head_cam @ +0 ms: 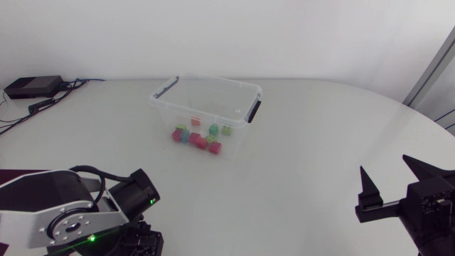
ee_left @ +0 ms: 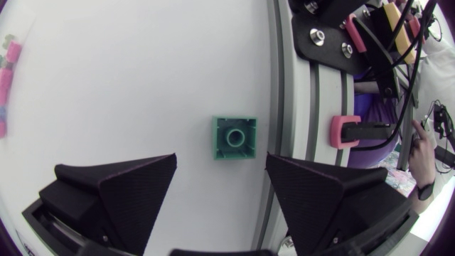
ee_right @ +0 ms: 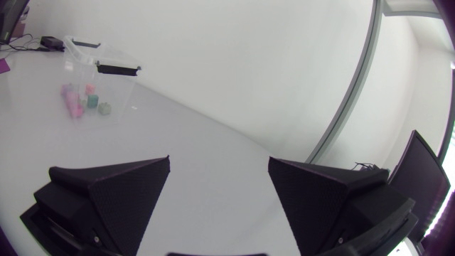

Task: Pick up the duplo bricks and place them in the container

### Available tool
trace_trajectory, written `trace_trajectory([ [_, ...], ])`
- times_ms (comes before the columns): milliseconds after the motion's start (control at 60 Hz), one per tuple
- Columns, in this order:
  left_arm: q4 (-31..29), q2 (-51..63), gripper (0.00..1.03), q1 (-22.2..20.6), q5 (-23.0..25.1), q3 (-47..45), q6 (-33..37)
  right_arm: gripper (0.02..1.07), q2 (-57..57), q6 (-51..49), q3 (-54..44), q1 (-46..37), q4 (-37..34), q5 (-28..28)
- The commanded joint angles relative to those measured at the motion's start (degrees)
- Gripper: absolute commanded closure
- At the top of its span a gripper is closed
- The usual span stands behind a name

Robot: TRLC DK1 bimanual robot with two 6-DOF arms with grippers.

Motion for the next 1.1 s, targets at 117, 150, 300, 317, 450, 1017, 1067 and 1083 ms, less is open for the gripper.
trace_trajectory([
  [117,1.0,1.1,0.16,-2.8,-0.3,-1.6,-2.6,0.07,-0.3,1.1,-1.2,0.2,-0.1,0.1],
  [150,1.1,1.4,0.16,-3.1,-0.3,-1.6,-2.9,0.07,-0.3,1.1,-1.2,0.2,-0.1,0.1],
  [300,2.7,2.3,0.16,-5.3,-0.3,-1.8,-4.7,0.07,-0.3,1.1,-1.2,0.2,-0.1,0.1],
  [317,2.8,2.7,0.16,-5.4,-0.3,-1.7,-4.8,0.07,-0.3,1.1,-1.2,0.2,-0.1,0.1],
  [450,4.4,3.1,0.22,-5.4,0.2,-1.7,-5.6,0.07,-0.3,1.1,-1.2,0.2,-0.1,0.1],
  [1017,9.1,3.0,1.0,-3.0,-2.3,-1.7,-6.6,0.07,-0.3,1.1,-1.2,0.2,-0.1,0.1],
  [1067,9.0,1.5,1.0,-2.3,-2.6,-1.0,-6.5,0.07,-0.3,1.0,-1.2,0.2,-0.1,0.1],
  [1083,9.0,1.3,1.0,-2.2,-2.6,-0.9,-6.5,0.07,-0.3,1.1,-1.2,0.2,-0.1,0.1],
])
